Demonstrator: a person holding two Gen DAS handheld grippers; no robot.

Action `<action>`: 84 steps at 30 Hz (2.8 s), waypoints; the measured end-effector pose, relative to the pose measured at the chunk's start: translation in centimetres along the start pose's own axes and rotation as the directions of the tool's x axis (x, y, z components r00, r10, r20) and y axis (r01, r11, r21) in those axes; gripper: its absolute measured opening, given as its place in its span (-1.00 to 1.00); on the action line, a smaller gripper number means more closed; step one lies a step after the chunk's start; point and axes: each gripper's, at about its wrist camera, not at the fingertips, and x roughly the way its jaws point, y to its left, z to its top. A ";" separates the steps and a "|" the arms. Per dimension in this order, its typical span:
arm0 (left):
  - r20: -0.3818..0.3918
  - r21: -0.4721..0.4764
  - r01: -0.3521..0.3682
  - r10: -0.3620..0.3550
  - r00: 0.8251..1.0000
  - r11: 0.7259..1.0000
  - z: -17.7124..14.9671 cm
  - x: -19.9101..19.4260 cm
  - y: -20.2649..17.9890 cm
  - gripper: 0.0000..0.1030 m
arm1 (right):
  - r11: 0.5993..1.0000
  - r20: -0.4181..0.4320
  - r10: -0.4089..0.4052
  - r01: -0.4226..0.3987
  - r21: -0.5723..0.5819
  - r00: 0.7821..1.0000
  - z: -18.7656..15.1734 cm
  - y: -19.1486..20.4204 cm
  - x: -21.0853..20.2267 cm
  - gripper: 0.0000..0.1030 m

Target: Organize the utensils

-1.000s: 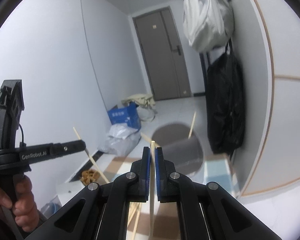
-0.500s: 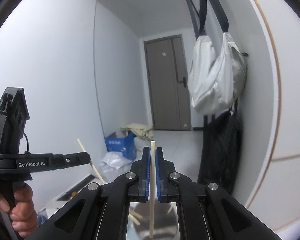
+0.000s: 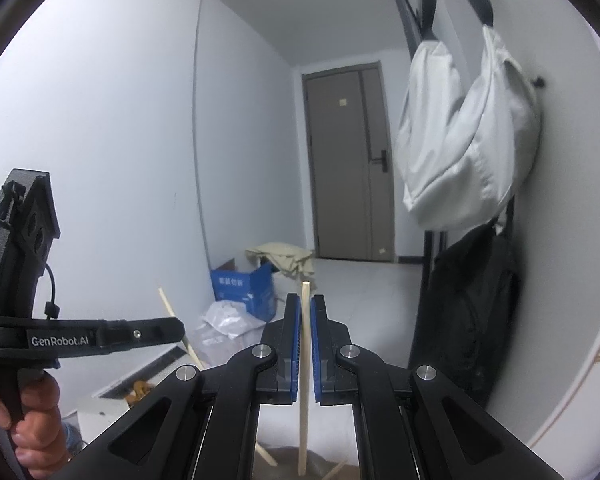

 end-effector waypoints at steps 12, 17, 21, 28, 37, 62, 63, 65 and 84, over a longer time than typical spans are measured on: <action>-0.073 0.009 0.011 -0.010 0.997 1.000 -1.7 2.5 0.4 -0.99 | 0.993 -0.084 0.060 -0.068 -0.094 0.995 -3.3 0.8 2.3 -0.92; -0.110 0.028 0.033 -0.030 0.994 0.999 -2.1 3.0 0.3 -0.99 | 0.990 -0.130 0.087 -0.101 -0.103 0.988 -4.3 1.0 2.5 -0.92; -0.135 0.050 0.048 -0.041 0.990 0.998 -2.4 2.9 0.0 -0.99 | 0.988 -0.163 0.095 -0.113 -0.104 0.982 -5.0 1.1 2.7 -0.92; -0.237 0.010 0.082 -0.077 0.968 0.997 -2.6 3.6 0.8 -0.92 | 0.992 -0.234 0.103 -0.118 -0.051 0.967 -6.1 0.6 3.1 -0.84; -0.179 -0.007 -0.003 0.002 0.984 1.000 -2.4 0.2 1.4 -0.57 | 0.996 -0.196 0.073 -0.062 0.062 0.978 -5.4 -0.6 -0.6 -0.21; 0.113 0.140 -0.245 0.231 0.966 0.959 -6.7 -10.0 -1.8 0.91 | 0.996 0.002 0.009 -0.009 0.089 1.000 -6.0 7.3 -12.4 1.00; 0.117 0.143 -0.251 0.235 0.965 0.957 -7.1 -10.2 -1.8 0.91 | 0.996 0.003 0.006 -0.006 0.094 1.000 -6.4 7.5 -12.7 1.00; 0.126 0.151 -0.269 0.252 0.960 0.951 -7.8 -10.3 -1.5 0.92 | 0.994 -0.004 0.006 -0.005 0.107 1.000 -7.2 7.8 -13.0 1.00; 0.084 0.126 -0.345 0.336 0.938 0.930 -14.5 -8.7 3.4 0.92 | 0.992 -0.238 -0.041 0.069 0.110 0.970 -16.3 9.6 -11.1 0.95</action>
